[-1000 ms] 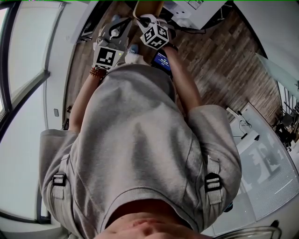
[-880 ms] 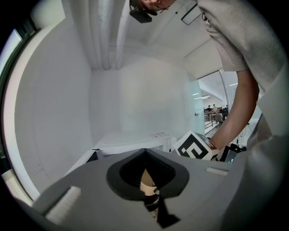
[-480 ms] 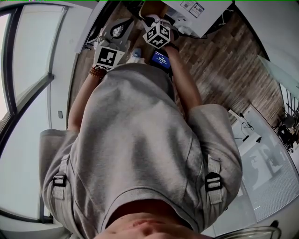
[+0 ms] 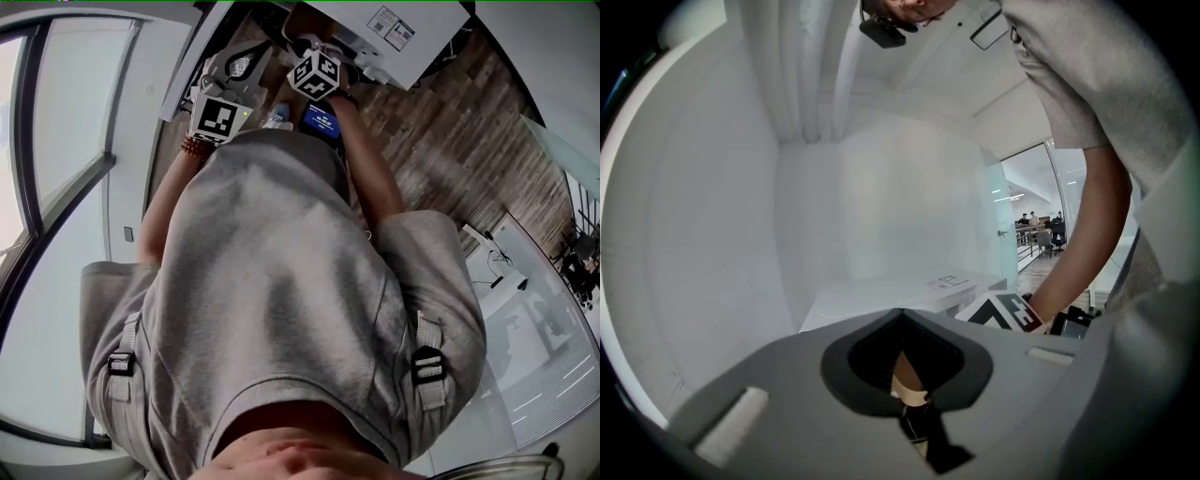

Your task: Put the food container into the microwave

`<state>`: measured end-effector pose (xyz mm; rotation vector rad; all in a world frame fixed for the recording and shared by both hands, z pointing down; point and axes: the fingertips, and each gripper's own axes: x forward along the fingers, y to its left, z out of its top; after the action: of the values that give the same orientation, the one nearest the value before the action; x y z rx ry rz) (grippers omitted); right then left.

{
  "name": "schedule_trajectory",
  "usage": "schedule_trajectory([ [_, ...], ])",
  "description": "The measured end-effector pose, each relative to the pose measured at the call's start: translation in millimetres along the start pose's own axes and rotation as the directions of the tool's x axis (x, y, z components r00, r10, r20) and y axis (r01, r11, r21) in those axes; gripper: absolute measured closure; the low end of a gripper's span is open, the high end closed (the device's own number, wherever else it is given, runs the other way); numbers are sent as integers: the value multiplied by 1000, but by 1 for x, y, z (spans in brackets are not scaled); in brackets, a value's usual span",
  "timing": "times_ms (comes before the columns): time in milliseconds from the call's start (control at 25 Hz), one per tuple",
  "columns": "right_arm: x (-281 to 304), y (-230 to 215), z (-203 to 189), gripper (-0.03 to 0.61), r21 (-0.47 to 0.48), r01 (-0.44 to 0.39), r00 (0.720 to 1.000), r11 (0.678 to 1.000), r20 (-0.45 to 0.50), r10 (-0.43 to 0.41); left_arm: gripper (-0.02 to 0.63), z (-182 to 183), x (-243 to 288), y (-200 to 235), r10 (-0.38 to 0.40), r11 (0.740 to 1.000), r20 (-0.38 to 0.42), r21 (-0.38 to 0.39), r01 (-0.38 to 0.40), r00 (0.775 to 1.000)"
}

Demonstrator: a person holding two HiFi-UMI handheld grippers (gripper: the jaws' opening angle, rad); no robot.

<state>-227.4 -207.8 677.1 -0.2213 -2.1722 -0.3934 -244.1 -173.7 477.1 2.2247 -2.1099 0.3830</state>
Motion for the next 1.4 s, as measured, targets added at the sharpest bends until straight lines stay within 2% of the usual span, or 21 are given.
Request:
schedule_trajectory([
  [440,16,-27,5,552,25,75,996,997,-48,-74,612,-1,5,24,-19,1000,1,-6,19,1000],
  [800,26,-36,8,551,-26,105,991,994,-77,-107,612,7,18,18,-75,997,27,5,75,997],
  [1400,41,-60,11,549,-85,160,979,984,-113,-169,612,9,30,31,-108,994,26,-20,108,994],
])
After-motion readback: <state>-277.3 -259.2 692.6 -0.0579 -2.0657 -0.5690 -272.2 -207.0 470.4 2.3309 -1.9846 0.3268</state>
